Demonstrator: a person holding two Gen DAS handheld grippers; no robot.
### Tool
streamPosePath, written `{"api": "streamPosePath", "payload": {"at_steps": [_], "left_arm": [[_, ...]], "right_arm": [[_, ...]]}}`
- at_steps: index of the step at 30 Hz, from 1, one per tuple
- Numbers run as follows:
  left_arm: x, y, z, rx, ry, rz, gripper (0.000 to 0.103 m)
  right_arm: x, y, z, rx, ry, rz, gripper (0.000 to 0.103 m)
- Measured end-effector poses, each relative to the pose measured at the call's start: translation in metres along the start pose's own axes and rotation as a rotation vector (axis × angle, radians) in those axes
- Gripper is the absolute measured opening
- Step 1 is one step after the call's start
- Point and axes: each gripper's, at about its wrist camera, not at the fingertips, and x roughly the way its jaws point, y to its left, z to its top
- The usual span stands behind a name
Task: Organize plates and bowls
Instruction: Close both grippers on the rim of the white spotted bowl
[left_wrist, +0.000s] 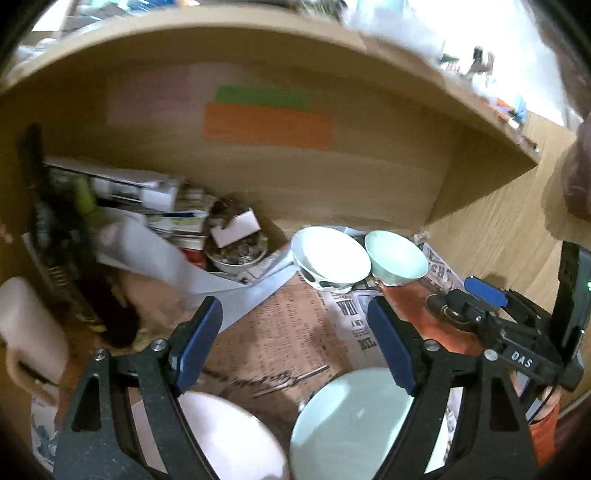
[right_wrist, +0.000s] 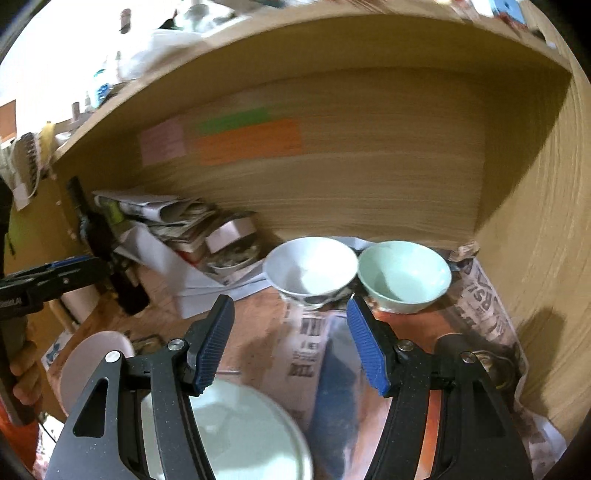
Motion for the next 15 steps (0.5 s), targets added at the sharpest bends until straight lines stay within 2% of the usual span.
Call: {"api": "streamPosePath", "payload": {"at_steps": [7,12,15], "left_arm": [[0.067,-0.023,0.019,0.006,0.099,0.036,0.082],[0.109,-0.022,0.027,-0.014,0.164,0.085,0.082],[0.132,-0.018,0.031,-0.040,0.201,0.104,0.081]], "right_arm": [[0.033,-0.027,0.002,0.001,0.038,-0.017,0.060],[0.059,-0.038,0.001,-0.033,0.081,-0.031,0.060],[0.074,-0.050,-0.004,-0.003,0.121,-0.001,0.060]]}}
